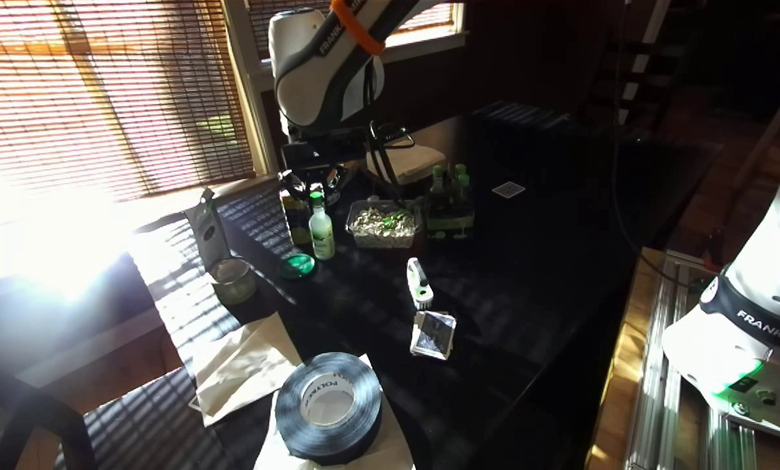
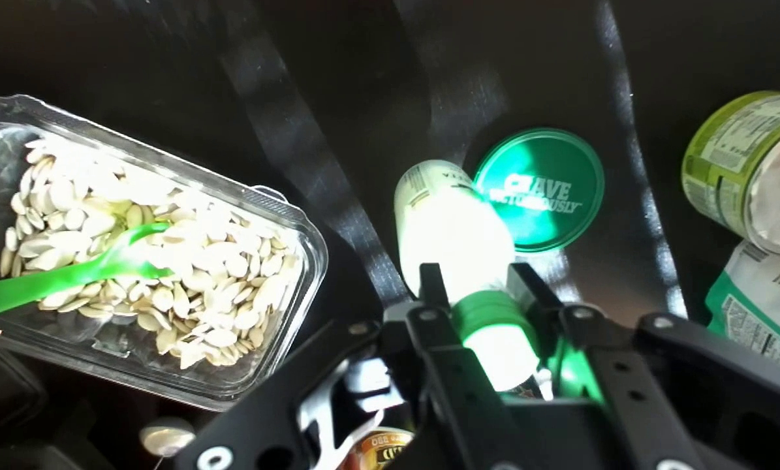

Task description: Remove one bottle from the box.

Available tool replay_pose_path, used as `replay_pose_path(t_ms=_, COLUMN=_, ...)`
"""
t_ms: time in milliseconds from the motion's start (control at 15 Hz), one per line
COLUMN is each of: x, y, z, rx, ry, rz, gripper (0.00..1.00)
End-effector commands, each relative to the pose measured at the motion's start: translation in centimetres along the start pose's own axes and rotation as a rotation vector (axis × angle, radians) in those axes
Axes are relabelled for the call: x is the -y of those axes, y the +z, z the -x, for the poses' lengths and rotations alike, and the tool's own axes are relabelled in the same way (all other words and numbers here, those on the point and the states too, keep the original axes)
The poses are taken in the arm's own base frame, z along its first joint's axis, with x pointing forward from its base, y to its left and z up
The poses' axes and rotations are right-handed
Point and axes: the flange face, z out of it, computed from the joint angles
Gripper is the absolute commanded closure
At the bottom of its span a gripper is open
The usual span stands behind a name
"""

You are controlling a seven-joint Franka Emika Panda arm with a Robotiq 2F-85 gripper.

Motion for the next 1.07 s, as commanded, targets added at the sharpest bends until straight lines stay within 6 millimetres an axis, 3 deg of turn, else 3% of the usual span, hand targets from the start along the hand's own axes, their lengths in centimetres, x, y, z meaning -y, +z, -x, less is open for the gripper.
replay_pose_path(t_ms=0, x=0.9, y=0.6, z=-2.1, rx=0.033, ry=-0.03, rz=0.033, gripper=0.93)
replay_pose_path(t_ms=600, x=0.8, y=0.8, z=-7.0, rx=0.074, ry=-0.032, rz=0.021, gripper=0.93)
replay_pose_path(t_ms=1000, x=1.5, y=2.0, z=-8.5, rx=0.117, ry=-0.021, rz=-0.025, gripper=0.93)
